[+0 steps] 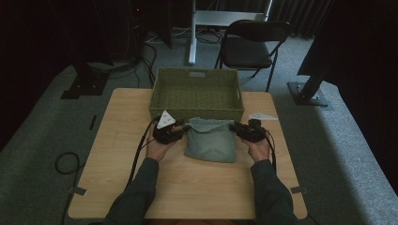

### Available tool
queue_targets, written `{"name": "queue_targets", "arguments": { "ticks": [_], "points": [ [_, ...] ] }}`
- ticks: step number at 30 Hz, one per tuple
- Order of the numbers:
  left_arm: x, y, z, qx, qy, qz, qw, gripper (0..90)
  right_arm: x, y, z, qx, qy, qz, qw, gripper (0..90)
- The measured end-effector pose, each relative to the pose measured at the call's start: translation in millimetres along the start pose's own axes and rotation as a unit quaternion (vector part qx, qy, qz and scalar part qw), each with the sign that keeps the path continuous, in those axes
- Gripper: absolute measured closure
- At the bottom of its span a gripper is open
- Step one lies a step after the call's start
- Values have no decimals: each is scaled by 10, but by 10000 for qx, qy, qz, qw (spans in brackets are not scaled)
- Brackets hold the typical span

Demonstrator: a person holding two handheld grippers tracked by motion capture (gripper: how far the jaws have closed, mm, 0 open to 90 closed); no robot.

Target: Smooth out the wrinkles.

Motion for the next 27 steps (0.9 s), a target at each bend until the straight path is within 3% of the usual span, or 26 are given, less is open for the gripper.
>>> {"name": "queue_targets", "arguments": {
  "ticks": [4, 5, 6, 10, 11, 13, 16, 19, 21, 24, 25, 27],
  "points": [
    [-10, 26, -17, 78, 66, 73, 9999, 669, -1, -18, -12, -64, -5, 18, 10000, 797],
    [-9, 31, -27, 82, 74, 87, 9999, 701, -2, -21, -16, -59, 4, 16, 10000, 809],
    [-9, 28, -40, 77, 84, 127, 9999, 801, 3, -24, -27, -61, -25, 66, 10000, 827],
    [19, 19, -92, 215, 34, 232, 9995, 851, -2, -27, -51, -68, 0, 206, 9998, 843],
    [34, 15, -92, 227, 8, 214, 9995, 854, -7, -22, -58, -67, 7, 278, 9996, 848],
    [103, 15, -61, 309, -273, 249, 9988, 856, -21, -8, -64, -55, 42, 396, 9992, 851],
    [162, 76, 27, 580, -565, 233, 9964, 856, -52, 70, -51, 31, 139, 493, 9987, 853],
    [175, 139, 66, 681, -810, 166, 9942, 855, -55, 130, -32, 99, 74, 653, 9978, 853],
    [175, 161, 67, 713, -838, 28, 9939, 825, -67, 187, -8, 168, 88, 795, 9967, 853],
    [231, 151, 71, 625, -1041, -181, 9924, 771, -81, 197, 4, 220, 69, 963, 9951, 852],
    [237, 147, 66, 675, -963, -307, 9926, 756, -94, 198, 8, 240, 93, 933, 9953, 851],
    [235, 149, 58, 677, -905, -341, 9930, 749, -106, 197, 11, 252, 106, 936, 9952, 851]
  ]
}}
Point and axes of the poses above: each handheld gripper's, and its own axes: y roughly forward along the jaws, z roughly out of its underside, x roughly to its left, the point moved 2 cm from there along y, roughly forward along the jaws, and after that the axes turned 11 degrees about y, right-handed, at the moved point
